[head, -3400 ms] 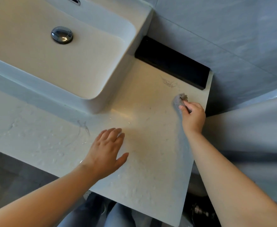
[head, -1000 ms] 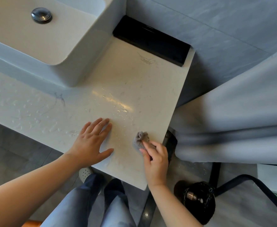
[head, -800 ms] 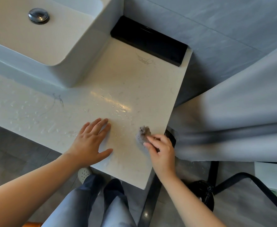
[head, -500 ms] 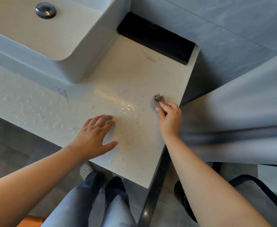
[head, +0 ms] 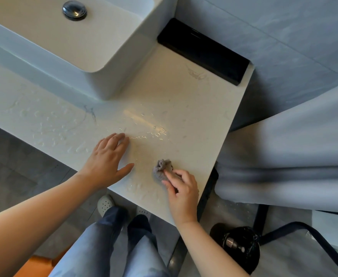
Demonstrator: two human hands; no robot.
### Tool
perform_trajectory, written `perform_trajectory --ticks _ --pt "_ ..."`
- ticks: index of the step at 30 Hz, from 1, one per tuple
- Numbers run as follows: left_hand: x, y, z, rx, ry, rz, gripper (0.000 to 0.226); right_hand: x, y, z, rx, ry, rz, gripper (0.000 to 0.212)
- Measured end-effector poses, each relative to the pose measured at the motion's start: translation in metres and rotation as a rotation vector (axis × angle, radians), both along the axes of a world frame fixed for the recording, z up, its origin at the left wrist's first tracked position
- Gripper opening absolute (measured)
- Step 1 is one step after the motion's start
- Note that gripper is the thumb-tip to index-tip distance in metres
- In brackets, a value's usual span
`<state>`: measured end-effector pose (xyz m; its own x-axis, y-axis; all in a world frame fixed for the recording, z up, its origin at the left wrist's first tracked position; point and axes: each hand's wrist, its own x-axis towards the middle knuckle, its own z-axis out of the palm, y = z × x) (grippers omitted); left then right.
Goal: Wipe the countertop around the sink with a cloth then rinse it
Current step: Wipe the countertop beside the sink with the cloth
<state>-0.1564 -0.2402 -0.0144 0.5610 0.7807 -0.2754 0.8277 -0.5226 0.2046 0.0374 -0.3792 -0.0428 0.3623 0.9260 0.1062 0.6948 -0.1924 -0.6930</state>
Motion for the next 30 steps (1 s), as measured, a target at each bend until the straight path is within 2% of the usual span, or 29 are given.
perform_trajectory --ticks 4,7,12,17,25,30 --pt "-0.001 0.002 -0.002 -0.013 -0.001 -0.011 0.089 0.018 0.017 0.025 0.014 0.119 -0.073 0.028" --pt "-0.003 0.003 -0.001 -0.01 0.011 -0.034 0.089 0.043 0.052 0.038 0.058 0.079 -0.155 0.026" --pt "-0.004 0.002 -0.003 -0.025 0.025 -0.049 0.088 0.078 0.114 0.021 -0.015 0.002 -0.211 0.028" --pt "-0.004 0.004 -0.005 -0.037 0.017 -0.043 0.087 0.064 0.124 0.003 -0.058 -0.004 -0.273 0.028" --pt "-0.011 0.008 -0.006 -0.037 0.024 -0.063 0.084 0.005 0.067 -0.006 0.016 -0.024 -0.12 0.026" --pt "-0.012 0.014 -0.002 -0.06 -0.044 -0.045 0.084 -0.01 0.052 0.009 -0.037 0.123 -0.005 0.028"
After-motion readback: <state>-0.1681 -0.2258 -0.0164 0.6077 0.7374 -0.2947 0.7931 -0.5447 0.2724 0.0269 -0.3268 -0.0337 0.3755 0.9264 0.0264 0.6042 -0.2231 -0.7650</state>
